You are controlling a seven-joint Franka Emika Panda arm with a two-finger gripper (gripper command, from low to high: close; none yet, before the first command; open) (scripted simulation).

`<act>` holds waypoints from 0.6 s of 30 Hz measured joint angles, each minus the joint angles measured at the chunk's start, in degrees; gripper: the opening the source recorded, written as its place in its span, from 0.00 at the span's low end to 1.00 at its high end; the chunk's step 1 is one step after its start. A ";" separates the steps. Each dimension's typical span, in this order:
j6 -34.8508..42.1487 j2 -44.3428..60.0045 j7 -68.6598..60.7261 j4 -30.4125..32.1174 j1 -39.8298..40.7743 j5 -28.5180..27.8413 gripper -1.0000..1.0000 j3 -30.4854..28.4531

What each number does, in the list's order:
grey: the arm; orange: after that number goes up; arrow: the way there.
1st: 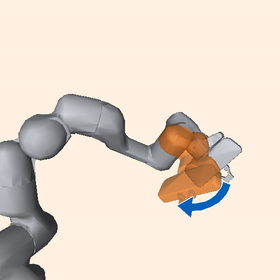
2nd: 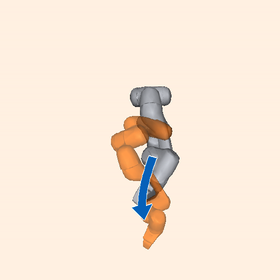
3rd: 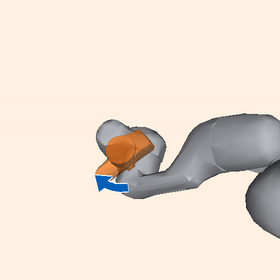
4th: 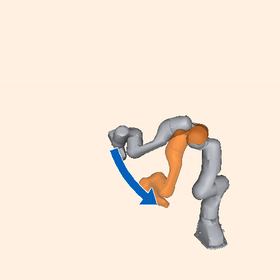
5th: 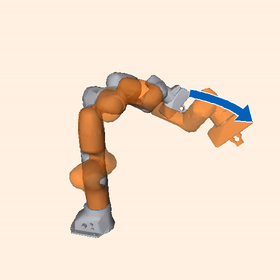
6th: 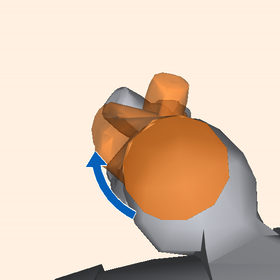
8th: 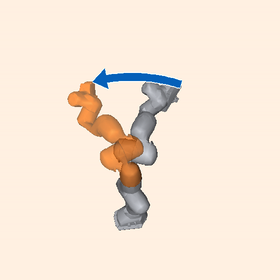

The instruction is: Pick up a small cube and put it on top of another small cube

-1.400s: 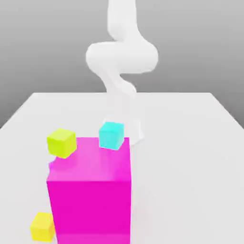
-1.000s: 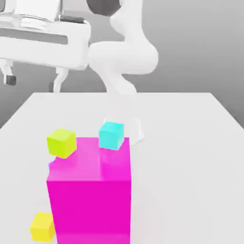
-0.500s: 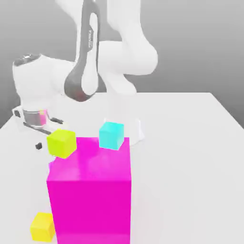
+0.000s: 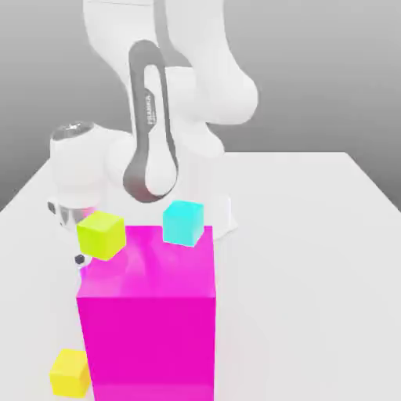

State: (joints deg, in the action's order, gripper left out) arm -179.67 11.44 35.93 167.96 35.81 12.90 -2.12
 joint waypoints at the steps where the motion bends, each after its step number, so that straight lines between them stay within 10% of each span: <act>1: -1.01 1.15 -0.16 -0.09 1.75 -0.05 0.50 1.61; 2: -2.01 2.30 -0.29 -0.16 3.32 -0.19 0.50 2.99; 3: -2.51 2.88 -0.32 -0.19 4.11 -0.30 0.00 3.68; 18: 4.90 -5.93 5.88 1.00 -6.01 -7.60 0.00 -7.85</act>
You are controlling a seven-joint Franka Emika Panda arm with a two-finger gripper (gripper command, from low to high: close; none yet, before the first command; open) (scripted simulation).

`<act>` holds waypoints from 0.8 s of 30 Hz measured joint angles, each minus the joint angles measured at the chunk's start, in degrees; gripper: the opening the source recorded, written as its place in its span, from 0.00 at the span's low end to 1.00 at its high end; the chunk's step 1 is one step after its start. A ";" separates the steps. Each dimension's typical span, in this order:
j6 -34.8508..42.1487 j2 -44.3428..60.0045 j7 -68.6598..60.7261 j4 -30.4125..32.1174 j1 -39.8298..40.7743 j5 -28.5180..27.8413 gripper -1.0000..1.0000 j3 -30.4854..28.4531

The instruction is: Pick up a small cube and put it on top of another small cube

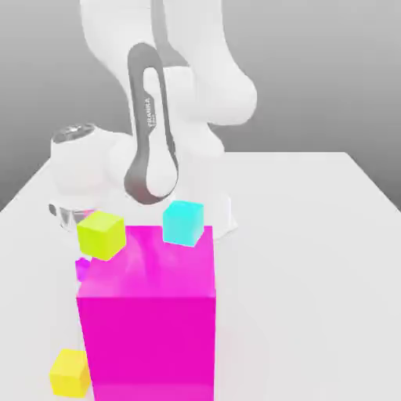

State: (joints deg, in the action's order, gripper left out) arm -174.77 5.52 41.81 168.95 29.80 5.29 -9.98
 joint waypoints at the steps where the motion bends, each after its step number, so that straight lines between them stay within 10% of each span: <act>1: 0.97 -1.21 1.43 0.24 -0.31 -2.04 0.00 -0.91; 24: 47.14 -19.59 13.76 -10.36 1.05 -20.07 0.00 3.83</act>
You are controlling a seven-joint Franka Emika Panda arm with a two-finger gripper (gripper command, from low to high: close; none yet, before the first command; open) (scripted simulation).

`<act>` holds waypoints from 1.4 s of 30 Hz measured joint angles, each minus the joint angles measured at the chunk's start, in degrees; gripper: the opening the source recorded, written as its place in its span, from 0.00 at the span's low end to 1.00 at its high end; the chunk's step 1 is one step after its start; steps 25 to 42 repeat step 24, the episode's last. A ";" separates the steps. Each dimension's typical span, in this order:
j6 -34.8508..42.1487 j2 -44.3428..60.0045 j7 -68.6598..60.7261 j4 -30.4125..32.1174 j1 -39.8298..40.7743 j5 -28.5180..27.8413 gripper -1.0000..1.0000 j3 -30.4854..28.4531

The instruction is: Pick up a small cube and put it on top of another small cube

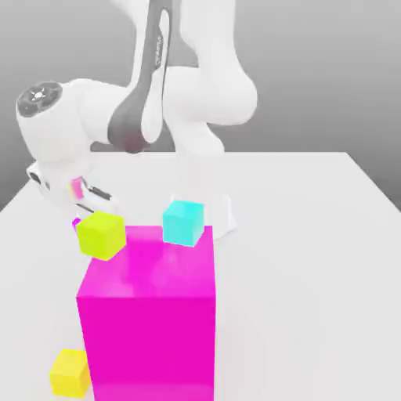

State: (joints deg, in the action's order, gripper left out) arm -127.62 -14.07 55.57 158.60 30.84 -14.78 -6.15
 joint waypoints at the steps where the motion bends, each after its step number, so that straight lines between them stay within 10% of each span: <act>1: 2.50 -1.46 1.57 -1.27 -0.46 -0.03 0.00 1.08; 14: 14.03 -16.89 21.32 -10.65 -12.88 17.28 0.00 15.03; 19: 5.38 -15.92 23.69 -6.63 -15.18 21.70 0.00 17.45; 20: 3.45 -15.20 23.71 -5.47 -15.19 21.89 1.00 17.70; 42: 3.44 -15.20 23.70 -5.47 -15.19 21.89 1.00 17.70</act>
